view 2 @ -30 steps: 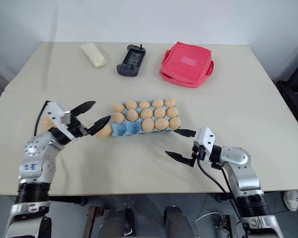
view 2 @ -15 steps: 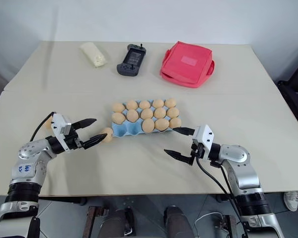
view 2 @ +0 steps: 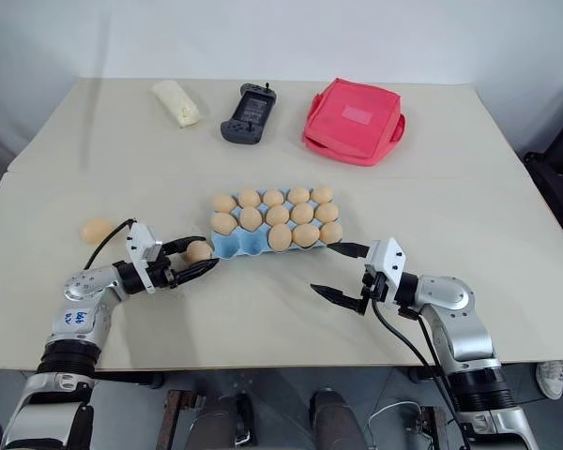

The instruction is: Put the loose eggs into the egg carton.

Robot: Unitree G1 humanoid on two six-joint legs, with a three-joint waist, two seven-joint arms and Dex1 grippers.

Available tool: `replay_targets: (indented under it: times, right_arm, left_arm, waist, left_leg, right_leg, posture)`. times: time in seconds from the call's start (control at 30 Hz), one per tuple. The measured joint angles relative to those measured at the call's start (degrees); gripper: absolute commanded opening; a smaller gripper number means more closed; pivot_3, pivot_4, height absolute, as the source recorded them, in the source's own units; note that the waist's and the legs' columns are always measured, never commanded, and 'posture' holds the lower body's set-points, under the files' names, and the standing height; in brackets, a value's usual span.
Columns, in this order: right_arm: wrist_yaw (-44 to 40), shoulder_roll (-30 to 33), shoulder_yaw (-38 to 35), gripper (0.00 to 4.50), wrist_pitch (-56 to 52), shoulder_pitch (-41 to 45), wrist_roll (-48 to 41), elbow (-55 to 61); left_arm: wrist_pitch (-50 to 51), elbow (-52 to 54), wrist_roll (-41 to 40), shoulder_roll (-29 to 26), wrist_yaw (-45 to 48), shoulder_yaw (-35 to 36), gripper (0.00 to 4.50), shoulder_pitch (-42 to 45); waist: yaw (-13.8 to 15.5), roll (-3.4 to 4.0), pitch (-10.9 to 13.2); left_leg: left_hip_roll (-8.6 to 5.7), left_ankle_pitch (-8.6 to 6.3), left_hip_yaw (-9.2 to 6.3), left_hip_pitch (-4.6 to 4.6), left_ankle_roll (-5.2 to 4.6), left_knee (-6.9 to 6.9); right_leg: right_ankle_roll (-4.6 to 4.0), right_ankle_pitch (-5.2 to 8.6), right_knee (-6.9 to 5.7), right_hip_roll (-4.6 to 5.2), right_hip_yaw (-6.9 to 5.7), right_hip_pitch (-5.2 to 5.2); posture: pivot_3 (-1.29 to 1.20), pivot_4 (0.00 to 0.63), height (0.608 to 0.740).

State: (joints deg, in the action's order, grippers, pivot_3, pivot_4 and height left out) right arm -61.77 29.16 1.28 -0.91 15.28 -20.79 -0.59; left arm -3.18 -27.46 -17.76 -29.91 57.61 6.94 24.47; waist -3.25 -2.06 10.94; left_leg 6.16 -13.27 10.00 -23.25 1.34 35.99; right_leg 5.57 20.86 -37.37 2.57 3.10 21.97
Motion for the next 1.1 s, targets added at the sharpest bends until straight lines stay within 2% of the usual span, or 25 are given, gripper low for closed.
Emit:
replay_targets:
  times: [0.1,0.2,0.37,0.5,0.63,0.73,0.87,1.0,1.1]
  right_arm:
    - [0.0,0.01,-0.01,4.5,0.11,-0.12,-0.01,0.02]
    - [0.0,0.07,-0.11,4.5,0.43,-0.85,-0.01,0.05]
    - [0.01,0.07,-0.11,4.5,0.59,-0.94,-0.01,0.09]
    - [0.03,0.04,-0.08,4.5,0.66,-0.89,0.0,0.1]
    - [0.22,-0.02,0.05,4.5,0.82,-0.48,0.04,0.17]
    - [1.04,-0.02,0.05,4.5,0.82,-0.44,0.05,0.21]
    - [1.85,0.0,-0.01,4.5,0.82,-0.5,0.02,0.84]
    - [2.32,0.0,-0.07,4.5,0.82,-0.85,-0.05,2.1]
    - [2.05,-0.15,0.06,4.5,0.77,-0.41,-0.83,2.56]
  left_arm:
    - [0.65,1.67,-0.62,-0.26,0.23,0.91,2.43,-1.01]
    - [3.43,9.14,-2.82,-2.05,1.36,1.43,2.43,-3.69]
    - [10.06,19.8,-5.54,-1.85,0.39,0.5,2.43,-0.95]
    - [11.83,19.41,-4.23,2.1,-0.93,-4.04,2.43,3.38]
    - [8.93,10.28,-0.15,5.82,-2.49,-7.59,2.43,8.85]
    - [6.58,3.63,2.06,7.49,-3.22,-8.32,3.39,11.55]
    - [4.77,1.46,2.32,7.62,-2.68,-8.06,4.47,12.55]
    - [3.88,3.35,1.69,6.98,-1.5,-7.28,4.47,10.61]
    - [4.75,9.46,-0.45,3.97,-1.34,-4.43,4.47,6.27]
  waist:
    - [-0.11,0.0,0.0]
    - [-0.14,0.0,0.0]
    - [0.2,0.0,0.0]
    - [0.1,0.0,0.0]
    - [0.08,0.0,0.0]
    - [-0.18,0.0,0.0]
    - [-0.02,0.0,0.0]
    - [-0.16,0.0,0.0]
    - [-0.39,0.0,0.0]
  left_leg:
    - [0.03,0.0,0.02,-0.01,0.02,-0.02]
    - [0.08,-0.02,0.04,-0.04,0.07,-0.05]
    - [-0.1,0.04,0.02,-0.02,-0.03,0.03]
    - [-0.33,0.04,0.04,-0.01,-0.05,0.12]
    - [-0.34,0.14,0.02,-0.01,-0.21,0.15]
    - [-0.27,0.13,0.03,-0.02,-0.16,0.06]
    - [-0.15,0.2,0.02,-0.03,0.14,0.03]
    - [-0.16,0.19,0.08,-0.04,0.13,0.04]
    - [-0.08,0.19,0.09,-0.04,0.15,0.04]
  right_leg:
    - [0.0,0.0,0.01,-0.03,0.02,0.03]
    - [0.0,0.0,0.0,-0.08,0.0,0.06]
    - [0.03,-0.01,-0.03,-0.21,-0.01,-0.02]
    - [0.16,-0.08,-0.01,-0.06,0.06,-0.09]
    - [0.21,-0.11,0.0,-0.05,0.11,-0.08]
    - [0.2,-0.1,0.01,-0.1,0.14,-0.01]
    - [0.19,-0.06,-0.02,-0.22,0.12,0.05]
    - [0.21,-0.05,-0.02,-0.24,0.15,0.05]
    - [0.2,-0.05,-0.05,-0.24,0.15,0.06]
  posture:
    - [0.0,0.15,0.74]
    - [0.0,0.15,0.74]
    - [0.0,0.15,0.74]
    - [0.0,0.15,0.74]
    - [0.0,0.15,0.74]
    - [0.0,0.15,0.74]
    - [0.0,0.15,0.74]
    - [0.0,0.15,0.74]
    - [0.0,0.15,0.74]
